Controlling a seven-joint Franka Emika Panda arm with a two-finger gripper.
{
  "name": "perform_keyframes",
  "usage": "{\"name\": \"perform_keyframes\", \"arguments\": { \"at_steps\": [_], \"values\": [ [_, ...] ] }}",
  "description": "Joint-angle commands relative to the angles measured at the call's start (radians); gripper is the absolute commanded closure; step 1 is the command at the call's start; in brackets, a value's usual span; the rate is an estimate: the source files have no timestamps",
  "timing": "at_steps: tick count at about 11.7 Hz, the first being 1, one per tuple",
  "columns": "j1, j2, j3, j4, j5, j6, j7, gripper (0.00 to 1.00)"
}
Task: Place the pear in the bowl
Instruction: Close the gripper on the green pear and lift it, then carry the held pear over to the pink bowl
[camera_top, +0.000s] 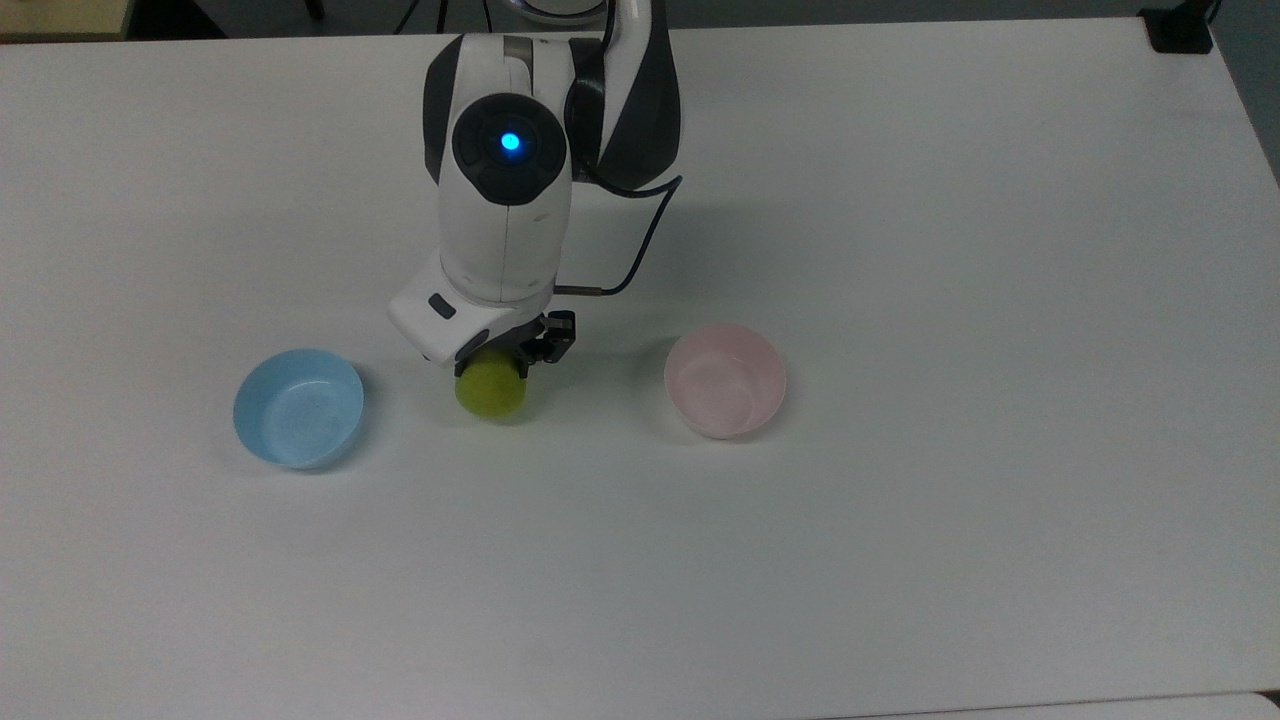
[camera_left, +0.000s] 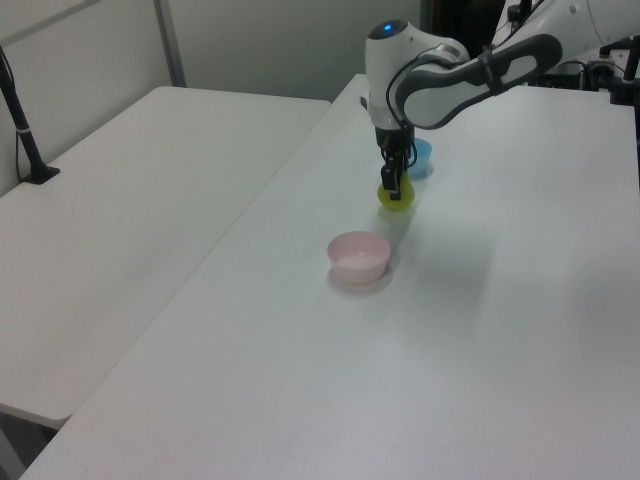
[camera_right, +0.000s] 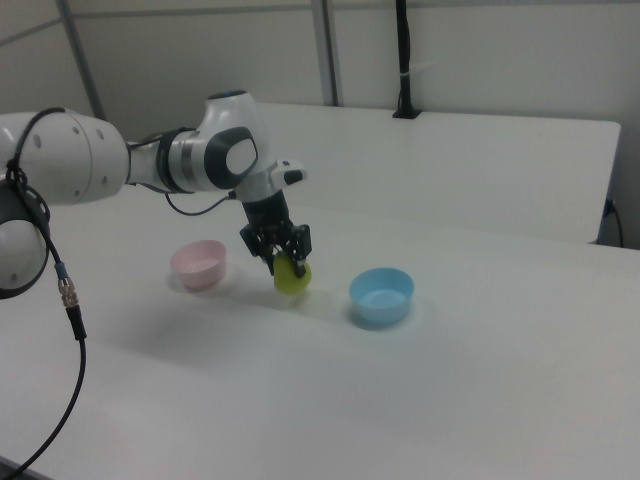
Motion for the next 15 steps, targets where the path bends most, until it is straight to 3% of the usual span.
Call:
{"name": "perform_keyframes", "arguments": {
  "at_steps": [1, 5, 8, 11, 15],
  "values": [
    [0.007, -0.141, -0.023, -0.018, 0.076, -0.05, -0.038, 0.87],
    [0.069, -0.195, -0.061, 0.014, 0.144, -0.056, -0.04, 0.86],
    [0.247, -0.179, -0.137, 0.023, 0.234, -0.064, 0.051, 0.82],
    [0.353, -0.127, -0.136, 0.04, 0.24, -0.053, 0.156, 0.81],
    [0.369, -0.028, -0.124, 0.039, 0.237, 0.024, 0.171, 0.8]
  ]
}}
